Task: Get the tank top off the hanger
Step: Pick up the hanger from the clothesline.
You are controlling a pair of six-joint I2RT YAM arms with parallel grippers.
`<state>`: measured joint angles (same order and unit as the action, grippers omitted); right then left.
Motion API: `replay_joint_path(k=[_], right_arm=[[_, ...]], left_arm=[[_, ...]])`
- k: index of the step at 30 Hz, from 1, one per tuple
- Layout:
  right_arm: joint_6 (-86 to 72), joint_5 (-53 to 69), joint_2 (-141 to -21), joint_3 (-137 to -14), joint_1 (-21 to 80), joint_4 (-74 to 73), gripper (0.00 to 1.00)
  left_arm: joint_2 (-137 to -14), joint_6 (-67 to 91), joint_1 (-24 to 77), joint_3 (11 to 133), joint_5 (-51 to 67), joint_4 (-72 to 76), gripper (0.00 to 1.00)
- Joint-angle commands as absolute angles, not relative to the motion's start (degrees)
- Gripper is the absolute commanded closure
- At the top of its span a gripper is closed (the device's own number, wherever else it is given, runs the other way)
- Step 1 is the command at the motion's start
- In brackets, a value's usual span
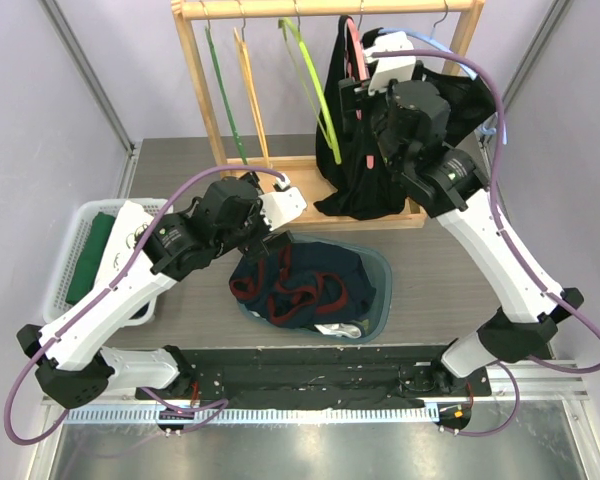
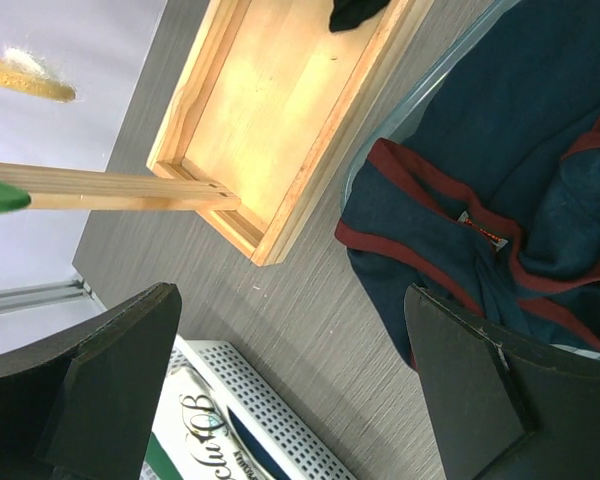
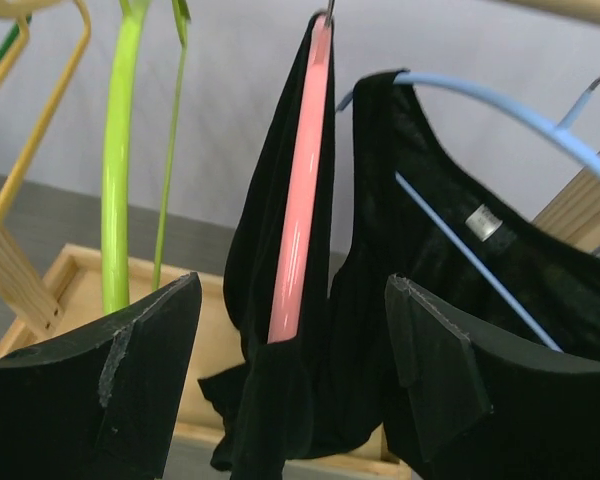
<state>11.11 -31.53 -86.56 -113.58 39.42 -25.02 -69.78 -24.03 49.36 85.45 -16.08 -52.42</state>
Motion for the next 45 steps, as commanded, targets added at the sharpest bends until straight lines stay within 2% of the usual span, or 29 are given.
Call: replay_joint_path(k=[1, 10, 14, 17, 18, 20, 21, 24, 36, 45], right_arm=[[7.83, -30.23, -84.46, -113.12, 38.15, -24.96, 0.18], [3.43, -27.60, -84.02, -106.53, 34.63, -25.49, 0.19], [2.20, -26.37, -83.41, -103.10, 34.10, -25.49, 0.29], [1.58, -26.19, -82.36, -101.78, 34.10, -25.05, 0.50], [1.50, -26.10, -82.09, -101.60, 34.10, -24.96, 0.62], [1.41, -26.45, -81.30, -101.51, 34.10, -24.70, 0.76], [1.49, -26.72, -81.04, -101.43, 34.10, -24.61, 0.87], [2.81, -26.81, -80.16, -100.55, 34.01, -22.86, 0.99], [3.87, -26.35, -81.12, -97.47, 34.72, -13.98, 0.99], [7.38, -28.48, -74.01, -93.87, 34.63, -4.05, 0.99]], left_arm=[[-69.08, -24.43, 49.13, 85.69, -16.52, -50.10, 0.00], [-68.73, -24.08, 49.04, 84.91, -16.79, -50.10, 0.00], [-68.64, -24.43, 49.13, 84.38, -17.05, -49.92, 0.00], [-68.55, -24.87, 49.13, 84.55, -17.31, -50.10, 0.00], [-68.55, -24.87, 49.13, 84.64, -17.40, -50.10, 0.00], [-68.64, -24.96, 49.22, 84.55, -17.49, -50.10, 0.00], [-68.64, -25.05, 49.13, 84.46, -17.49, -50.18, 0.00], [-68.64, -25.05, 49.04, 84.55, -17.58, -50.27, 0.00], [-69.17, -24.79, 49.13, 85.61, -17.67, -50.45, 0.00], [-69.00, -24.87, 49.13, 84.64, -17.75, -50.01, 0.00]])
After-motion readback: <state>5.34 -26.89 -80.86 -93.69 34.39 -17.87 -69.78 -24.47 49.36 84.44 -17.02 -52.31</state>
